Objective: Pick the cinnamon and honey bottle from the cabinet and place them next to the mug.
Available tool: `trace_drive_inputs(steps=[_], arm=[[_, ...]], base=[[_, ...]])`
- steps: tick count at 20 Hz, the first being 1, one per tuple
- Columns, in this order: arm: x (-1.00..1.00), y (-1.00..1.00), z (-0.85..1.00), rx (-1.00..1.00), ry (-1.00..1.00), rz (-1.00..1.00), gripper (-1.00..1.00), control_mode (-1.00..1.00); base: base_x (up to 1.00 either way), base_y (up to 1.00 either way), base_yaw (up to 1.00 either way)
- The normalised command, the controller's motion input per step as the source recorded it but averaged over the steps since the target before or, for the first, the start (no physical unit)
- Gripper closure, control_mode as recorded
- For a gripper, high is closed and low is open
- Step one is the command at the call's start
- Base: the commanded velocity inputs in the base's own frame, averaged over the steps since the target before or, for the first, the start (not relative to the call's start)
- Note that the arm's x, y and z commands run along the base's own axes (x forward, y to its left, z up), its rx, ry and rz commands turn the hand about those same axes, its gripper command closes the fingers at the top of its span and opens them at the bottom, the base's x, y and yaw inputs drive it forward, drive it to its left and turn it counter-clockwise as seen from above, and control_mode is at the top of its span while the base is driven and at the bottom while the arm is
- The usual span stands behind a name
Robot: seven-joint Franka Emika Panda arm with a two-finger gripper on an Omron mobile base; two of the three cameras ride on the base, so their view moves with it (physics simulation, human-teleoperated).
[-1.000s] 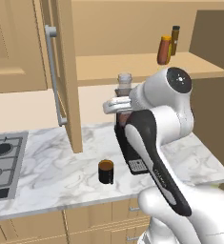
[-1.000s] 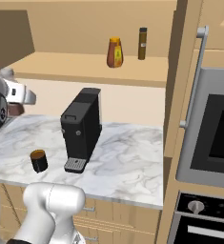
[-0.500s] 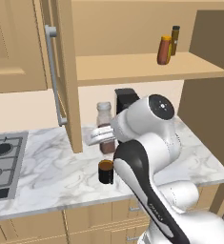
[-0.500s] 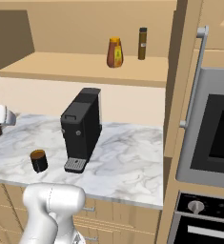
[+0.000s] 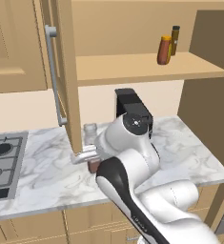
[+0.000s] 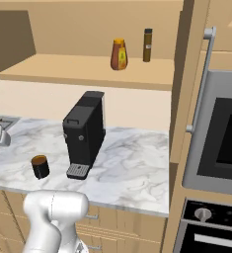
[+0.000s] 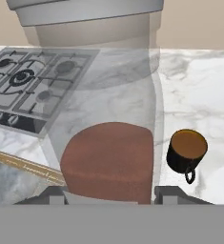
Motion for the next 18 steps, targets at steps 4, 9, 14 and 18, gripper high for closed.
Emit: trace_drive_inputs(steps=[4, 9, 14, 18], arm=[[0.13, 0.26, -0.63, 0.00, 0.00, -0.12, 1.00, -1.00], [0.26, 0.14, -0.64, 0.00, 0.00, -0.13, 1.00, -1.00], [0.29, 0.07, -0.75, 0.00, -0.01, -0.14, 1.00, -1.00], [0.45, 0.19, -0.36, 0.00, -0.04, -0.21, 1.00, -1.00]], base=[[0.00, 0.00, 0.00], [0.00, 0.00, 0.00], [0.00, 0.00, 0.00], [0.00, 0.00, 0.00]])
